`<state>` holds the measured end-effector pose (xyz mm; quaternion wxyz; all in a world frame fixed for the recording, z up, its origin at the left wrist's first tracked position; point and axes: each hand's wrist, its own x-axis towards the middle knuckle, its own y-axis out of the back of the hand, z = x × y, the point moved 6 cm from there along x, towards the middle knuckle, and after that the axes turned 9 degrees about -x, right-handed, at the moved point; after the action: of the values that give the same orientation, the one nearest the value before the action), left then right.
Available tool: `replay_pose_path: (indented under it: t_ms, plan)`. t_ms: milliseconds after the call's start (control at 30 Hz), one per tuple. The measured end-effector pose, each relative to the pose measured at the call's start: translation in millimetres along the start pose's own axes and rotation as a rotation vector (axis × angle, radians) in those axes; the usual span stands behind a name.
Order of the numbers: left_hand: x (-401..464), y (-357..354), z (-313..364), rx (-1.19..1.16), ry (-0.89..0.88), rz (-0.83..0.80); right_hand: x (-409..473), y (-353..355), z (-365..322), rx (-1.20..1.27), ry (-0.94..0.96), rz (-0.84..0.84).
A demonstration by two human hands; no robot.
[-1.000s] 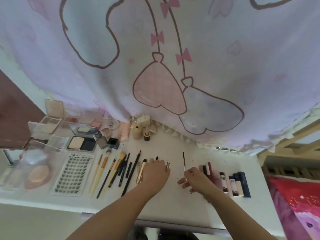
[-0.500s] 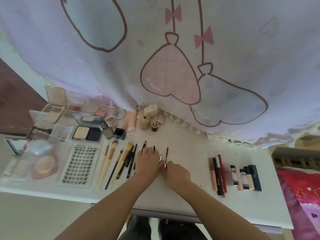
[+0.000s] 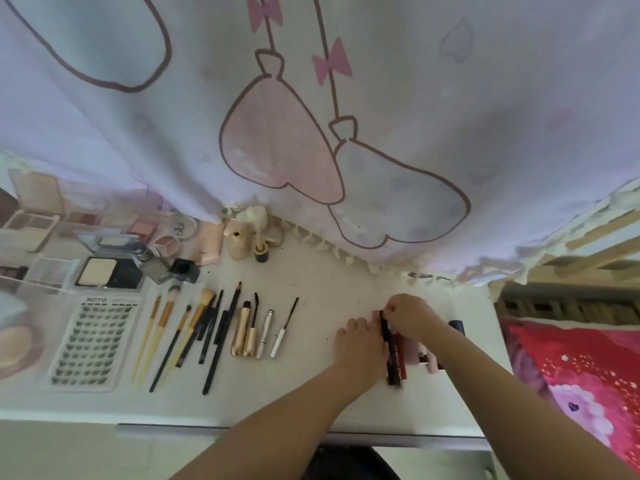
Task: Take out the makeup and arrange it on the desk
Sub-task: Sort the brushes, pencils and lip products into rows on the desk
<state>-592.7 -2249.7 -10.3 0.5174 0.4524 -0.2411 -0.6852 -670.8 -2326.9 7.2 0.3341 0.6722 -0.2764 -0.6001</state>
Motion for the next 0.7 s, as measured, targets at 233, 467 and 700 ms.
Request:
replay_pose_path:
  t_ms: [233, 467, 700]
  plan:
    - [9.5, 0.4, -10.1, 0.000, 0.200, 0.081, 12.1, -2.9, -15.4, -0.030, 0.059, 0.064]
    - [-12.3, 17.2, -43.3, -0.272, 0.152, 0.156, 4.6, -5.2, -29.4, 0.356, 0.037, -0.096]
    - [-43.2, 55.3, -65.0, -0.277, 0.011, 0.112, -23.1, -7.6, -63.1, 0.499, 0.151, -0.308]
